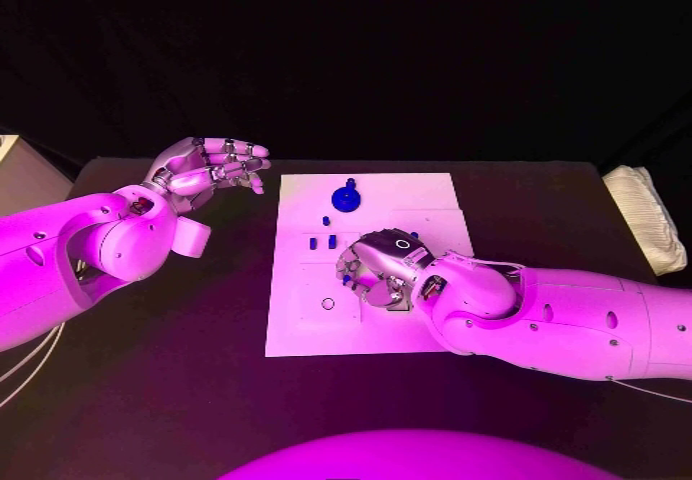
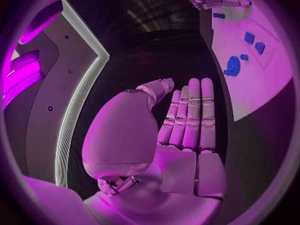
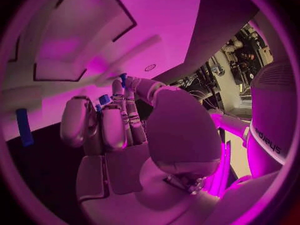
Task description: Assemble the parts on the task board
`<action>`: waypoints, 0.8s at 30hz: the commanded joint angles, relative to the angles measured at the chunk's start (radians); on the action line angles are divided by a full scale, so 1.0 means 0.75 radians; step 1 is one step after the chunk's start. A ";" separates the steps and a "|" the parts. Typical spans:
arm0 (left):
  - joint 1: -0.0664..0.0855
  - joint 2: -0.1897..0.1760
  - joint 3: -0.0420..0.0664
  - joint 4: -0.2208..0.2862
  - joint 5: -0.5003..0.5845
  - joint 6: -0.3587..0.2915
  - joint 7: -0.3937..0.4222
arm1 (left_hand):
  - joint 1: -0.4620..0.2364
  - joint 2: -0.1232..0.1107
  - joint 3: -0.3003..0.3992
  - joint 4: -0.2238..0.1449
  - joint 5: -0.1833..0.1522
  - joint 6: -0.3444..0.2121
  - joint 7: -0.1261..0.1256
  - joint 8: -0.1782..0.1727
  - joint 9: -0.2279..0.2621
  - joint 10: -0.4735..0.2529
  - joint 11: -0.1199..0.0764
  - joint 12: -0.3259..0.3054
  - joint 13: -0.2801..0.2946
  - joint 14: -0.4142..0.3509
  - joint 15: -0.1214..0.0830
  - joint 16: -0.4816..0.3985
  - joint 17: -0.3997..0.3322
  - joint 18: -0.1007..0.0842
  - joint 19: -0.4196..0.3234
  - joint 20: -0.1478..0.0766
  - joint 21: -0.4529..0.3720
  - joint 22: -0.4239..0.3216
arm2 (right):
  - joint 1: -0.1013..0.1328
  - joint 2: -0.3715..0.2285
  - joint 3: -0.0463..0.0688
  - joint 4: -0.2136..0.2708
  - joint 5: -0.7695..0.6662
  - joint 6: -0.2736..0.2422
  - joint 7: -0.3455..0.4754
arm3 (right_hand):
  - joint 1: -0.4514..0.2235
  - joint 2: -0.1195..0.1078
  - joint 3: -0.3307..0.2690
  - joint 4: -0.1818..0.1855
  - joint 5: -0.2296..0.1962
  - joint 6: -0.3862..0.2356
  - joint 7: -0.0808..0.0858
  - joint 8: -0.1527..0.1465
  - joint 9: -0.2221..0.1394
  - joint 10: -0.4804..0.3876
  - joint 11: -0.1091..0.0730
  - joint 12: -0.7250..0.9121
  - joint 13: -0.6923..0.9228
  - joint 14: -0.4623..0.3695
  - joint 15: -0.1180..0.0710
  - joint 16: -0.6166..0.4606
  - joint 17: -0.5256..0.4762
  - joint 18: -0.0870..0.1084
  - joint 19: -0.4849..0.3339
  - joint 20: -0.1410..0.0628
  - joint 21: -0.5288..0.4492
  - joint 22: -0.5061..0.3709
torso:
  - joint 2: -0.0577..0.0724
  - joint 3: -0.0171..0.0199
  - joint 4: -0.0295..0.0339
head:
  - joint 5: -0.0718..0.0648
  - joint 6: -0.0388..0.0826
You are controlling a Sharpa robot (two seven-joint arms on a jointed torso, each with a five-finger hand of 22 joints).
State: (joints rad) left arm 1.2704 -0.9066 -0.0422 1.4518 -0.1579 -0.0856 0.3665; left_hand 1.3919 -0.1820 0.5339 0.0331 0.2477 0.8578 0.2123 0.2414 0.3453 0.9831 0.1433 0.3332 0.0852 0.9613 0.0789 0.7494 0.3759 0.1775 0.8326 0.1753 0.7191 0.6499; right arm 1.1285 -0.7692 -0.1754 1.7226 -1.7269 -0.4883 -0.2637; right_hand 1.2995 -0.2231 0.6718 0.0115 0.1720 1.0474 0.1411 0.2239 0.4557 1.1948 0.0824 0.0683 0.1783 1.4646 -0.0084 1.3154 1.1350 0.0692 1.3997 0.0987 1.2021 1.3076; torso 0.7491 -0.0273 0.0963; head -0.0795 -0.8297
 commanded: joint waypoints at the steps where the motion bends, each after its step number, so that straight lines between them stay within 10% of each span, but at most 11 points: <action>1: 0.000 0.000 0.001 0.001 0.010 0.021 0.004 | -0.002 -0.003 -0.005 -0.004 0.000 -0.006 0.006 -0.006 -0.001 -0.002 0.011 -0.007 -0.001 0.005 0.006 -0.006 -0.001 0.001 -0.008 -0.002 0.004 0.001 | -0.002 -0.003 -0.001 0.000 0.012 -0.019 0.027 | 0.000 -0.016 -0.006 0.002 -0.004 -0.011 0.002 -0.008 -0.002 -0.012 0.000 -0.005 -0.001 0.022 0.012 -0.009 -0.004 0.011 -0.009 0.002 -0.007 0.154 | 0.000 0.0002 0.0015 | -0.001 -0.001; 13: 0.000 0.000 0.001 -0.002 0.010 0.025 -0.004 | -0.004 -0.004 -0.007 -0.003 -0.002 -0.008 0.007 -0.008 -0.002 -0.004 0.012 -0.009 -0.002 0.006 0.007 -0.007 -0.001 0.001 -0.009 -0.001 0.003 0.001 | -0.002 -0.006 -0.001 -0.003 0.020 -0.055 0.020 | -0.003 -0.052 -0.022 -0.001 -0.006 -0.062 0.021 -0.042 -0.016 -0.144 0.028 -0.003 -0.061 -0.027 0.037 -0.097 -0.133 0.047 -0.098 0.027 -0.203 0.078 | 0.000 -0.0007 0.0008 | -0.005 0.002; 24: 0.000 0.000 0.001 -0.005 0.010 0.025 -0.007 | -0.004 -0.004 -0.007 -0.003 -0.002 -0.008 0.007 -0.008 -0.002 -0.004 0.012 -0.009 -0.002 0.006 0.007 -0.007 -0.001 0.001 -0.009 -0.001 0.003 0.001 | -0.002 -0.031 -0.001 0.024 0.061 -0.145 0.046 | 0.050 -0.041 -0.219 0.020 0.024 -0.107 0.024 -0.096 -0.048 -0.281 0.041 0.059 -0.109 -0.084 0.050 -0.156 -0.242 0.072 -0.163 0.042 -0.371 0.012 | 0.000 0.0001 0.0012 | -0.007 0.008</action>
State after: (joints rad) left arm 1.2703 -0.9069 -0.0422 1.4471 -0.1569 -0.0834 0.3581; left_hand 1.3919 -0.1820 0.5340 0.0330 0.2477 0.8541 0.2160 0.2415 0.3449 0.9794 0.1469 0.3311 0.0852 0.9613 0.0789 0.7494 0.3759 0.1775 0.8326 0.1752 0.7191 0.6498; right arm 1.1278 -0.7903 -0.1763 1.7360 -1.6966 -0.5545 -0.2499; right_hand 1.3281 -0.2514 0.5136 0.0246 0.1858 0.9753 0.1565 0.1579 0.4203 0.9930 0.1129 0.1093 0.0979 1.4092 0.0285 1.2010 0.9547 0.1162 1.2815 0.1304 0.9293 1.3073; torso 0.7493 -0.0275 0.0969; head -0.0844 -0.8252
